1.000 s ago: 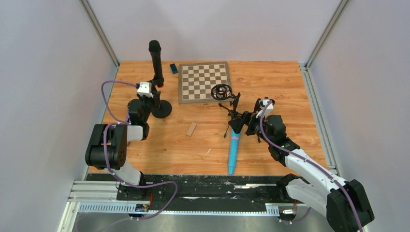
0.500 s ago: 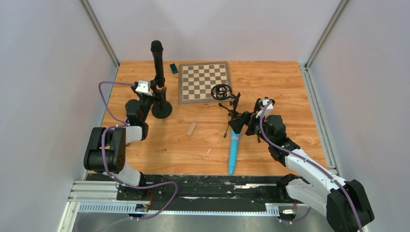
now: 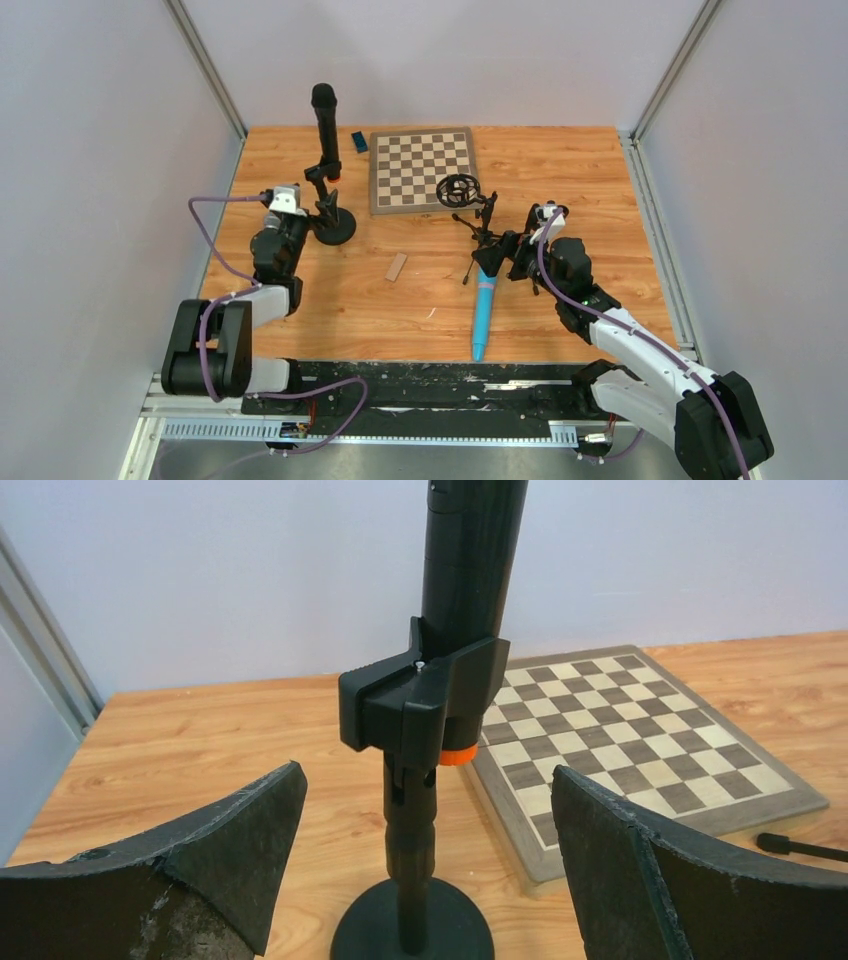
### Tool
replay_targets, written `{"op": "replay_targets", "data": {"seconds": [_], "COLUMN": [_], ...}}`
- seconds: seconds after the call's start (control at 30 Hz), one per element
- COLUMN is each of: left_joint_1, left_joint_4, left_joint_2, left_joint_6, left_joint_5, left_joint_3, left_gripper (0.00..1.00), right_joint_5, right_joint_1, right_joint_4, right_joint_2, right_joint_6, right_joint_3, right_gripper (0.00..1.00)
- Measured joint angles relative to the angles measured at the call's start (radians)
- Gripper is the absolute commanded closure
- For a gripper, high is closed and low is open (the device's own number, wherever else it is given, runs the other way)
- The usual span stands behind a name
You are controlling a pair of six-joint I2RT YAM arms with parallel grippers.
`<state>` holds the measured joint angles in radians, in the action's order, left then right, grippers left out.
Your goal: Attach the microphones to the stand
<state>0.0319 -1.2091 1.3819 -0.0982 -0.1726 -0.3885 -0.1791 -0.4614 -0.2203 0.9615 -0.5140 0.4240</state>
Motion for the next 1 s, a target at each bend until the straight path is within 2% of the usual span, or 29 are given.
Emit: {"op": "replay_targets", "data": {"seconds": [0.17,0.33,0.5,0.63,0.8,1.0], "left_joint_1": [0.000,0.000,0.000,0.000,0.000,0.000], "left_joint_4": [0.014,0.119,0.332,0.593,0.853,1.048], "left_joint_2": [-0.136,-0.307,-0.483,-0.599,-0.673,-0.698], "left_joint_6": [-0.035,-0.092,-0.169,-0.239,-0.323,-0.444], "left_joint_5": [0.014,-0.009,-0.053,-0.055,-0.063,-0.067], "left_joint_3": [0.081,0.107,0.107,0.088,0.057,0.059], "left_gripper": [0.00,0.00,0.00,0.00,0.00,0.00], "right_joint_5": [-0.010,-0.018,-0.023,-0.024,-0.024,-0.025], "right_joint_1": [0.000,0.000,0.000,0.000,0.000,0.000], "right_joint_4": [0.000,0.000,0.000,0.000,0.000,0.001], "right_joint_2": [0.000,0.000,0.000,-0.002,-0.002,-0.002], "right_joint_6": [0.000,0.000,0.000,0.000,-0.001,-0.001], "right_joint_3": [0.000,0.000,0.000,0.000,0.000,0.000], "right_gripper": [0.00,0.00,0.00,0.00,0.00,0.00]}}
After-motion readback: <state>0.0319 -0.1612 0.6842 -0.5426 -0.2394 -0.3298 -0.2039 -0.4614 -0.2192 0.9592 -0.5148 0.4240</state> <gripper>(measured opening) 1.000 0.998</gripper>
